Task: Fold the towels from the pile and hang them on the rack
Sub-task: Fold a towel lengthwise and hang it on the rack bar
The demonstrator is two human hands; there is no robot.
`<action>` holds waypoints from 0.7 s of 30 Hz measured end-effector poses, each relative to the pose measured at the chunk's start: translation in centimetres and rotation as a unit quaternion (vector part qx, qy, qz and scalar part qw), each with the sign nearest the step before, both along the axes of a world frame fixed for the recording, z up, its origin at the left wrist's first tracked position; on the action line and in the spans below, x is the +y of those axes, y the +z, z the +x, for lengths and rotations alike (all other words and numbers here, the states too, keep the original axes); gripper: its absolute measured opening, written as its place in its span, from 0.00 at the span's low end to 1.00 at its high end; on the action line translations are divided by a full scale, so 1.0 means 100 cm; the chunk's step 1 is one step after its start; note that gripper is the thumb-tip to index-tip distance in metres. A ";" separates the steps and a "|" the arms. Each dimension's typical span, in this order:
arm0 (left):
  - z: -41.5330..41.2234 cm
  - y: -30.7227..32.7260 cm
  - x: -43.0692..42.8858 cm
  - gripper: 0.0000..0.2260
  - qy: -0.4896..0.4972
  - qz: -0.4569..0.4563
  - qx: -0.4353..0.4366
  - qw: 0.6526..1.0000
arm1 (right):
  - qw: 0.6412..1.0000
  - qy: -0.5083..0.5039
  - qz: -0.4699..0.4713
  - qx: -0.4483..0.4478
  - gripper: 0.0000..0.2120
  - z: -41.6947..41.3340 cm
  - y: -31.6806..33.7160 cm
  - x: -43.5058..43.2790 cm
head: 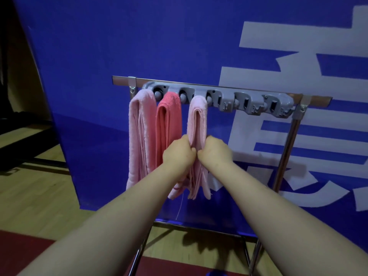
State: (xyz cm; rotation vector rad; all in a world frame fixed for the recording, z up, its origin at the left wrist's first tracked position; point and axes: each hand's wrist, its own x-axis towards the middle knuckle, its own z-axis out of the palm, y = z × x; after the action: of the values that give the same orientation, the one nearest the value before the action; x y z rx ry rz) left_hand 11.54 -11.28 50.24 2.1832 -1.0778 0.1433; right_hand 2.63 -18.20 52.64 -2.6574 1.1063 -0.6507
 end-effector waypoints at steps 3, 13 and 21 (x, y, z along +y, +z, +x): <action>-0.005 -0.031 0.001 0.12 0.017 0.028 0.039 0.999 | 0.998 -0.016 0.059 0.011 0.09 -0.001 -0.031 0.002; -0.009 -0.115 -0.002 0.14 0.015 0.025 0.168 0.985 | 0.985 -0.047 0.164 0.016 0.12 -0.005 -0.106 0.006; -0.013 -0.162 -0.004 0.11 0.001 0.033 0.201 0.979 | 0.979 -0.056 0.195 0.023 0.12 -0.005 -0.148 0.008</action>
State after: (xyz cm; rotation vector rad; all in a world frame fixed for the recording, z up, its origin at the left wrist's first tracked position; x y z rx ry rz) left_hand 10.26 -11.66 34.05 2.1466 -0.8578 -0.3248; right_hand 2.13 -17.42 37.89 -2.2999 1.2570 -0.3452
